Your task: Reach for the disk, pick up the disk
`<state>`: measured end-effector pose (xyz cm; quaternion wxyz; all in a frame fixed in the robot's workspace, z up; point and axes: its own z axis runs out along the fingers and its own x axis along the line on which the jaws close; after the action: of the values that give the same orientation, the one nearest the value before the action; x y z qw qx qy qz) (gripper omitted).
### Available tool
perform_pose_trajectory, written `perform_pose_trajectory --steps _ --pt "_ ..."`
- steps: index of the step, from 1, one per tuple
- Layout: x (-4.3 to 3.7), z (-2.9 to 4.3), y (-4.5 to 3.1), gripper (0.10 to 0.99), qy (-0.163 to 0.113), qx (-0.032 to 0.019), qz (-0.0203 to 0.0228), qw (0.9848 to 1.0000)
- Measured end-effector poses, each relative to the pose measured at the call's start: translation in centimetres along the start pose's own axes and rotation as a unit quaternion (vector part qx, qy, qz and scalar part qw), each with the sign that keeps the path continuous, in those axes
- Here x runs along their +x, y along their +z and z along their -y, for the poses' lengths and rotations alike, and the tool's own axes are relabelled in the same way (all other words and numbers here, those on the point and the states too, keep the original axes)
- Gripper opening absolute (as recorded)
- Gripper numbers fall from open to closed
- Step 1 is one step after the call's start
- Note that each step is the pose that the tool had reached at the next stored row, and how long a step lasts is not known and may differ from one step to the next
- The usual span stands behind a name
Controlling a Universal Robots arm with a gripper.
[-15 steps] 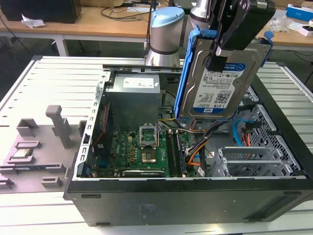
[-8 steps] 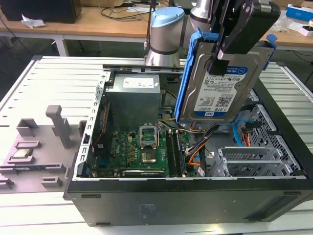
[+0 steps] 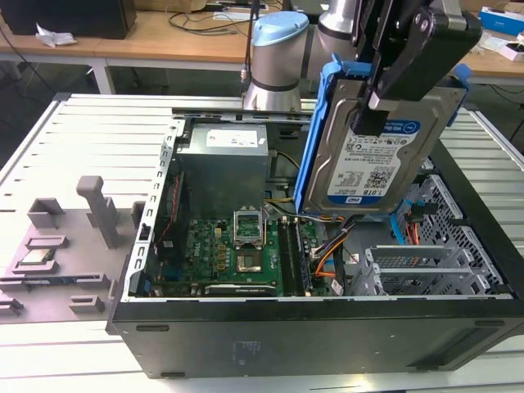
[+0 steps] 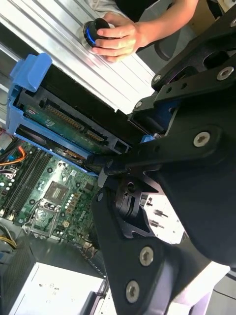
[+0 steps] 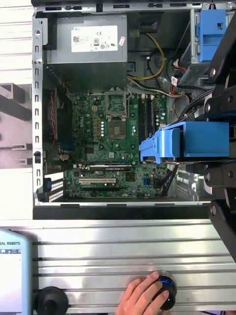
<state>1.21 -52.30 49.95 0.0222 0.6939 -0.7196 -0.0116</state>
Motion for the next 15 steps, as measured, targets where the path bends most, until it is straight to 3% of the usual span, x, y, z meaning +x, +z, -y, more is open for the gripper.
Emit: perform_pose_trajectory --steps 5,15 --pt "0.88 0.03 0.04 0.365 0.000 0.0000 0.0000 1.0000" --pt "3.81 0.15 0.22 0.365 0.000 0.0000 0.0000 1.0000"
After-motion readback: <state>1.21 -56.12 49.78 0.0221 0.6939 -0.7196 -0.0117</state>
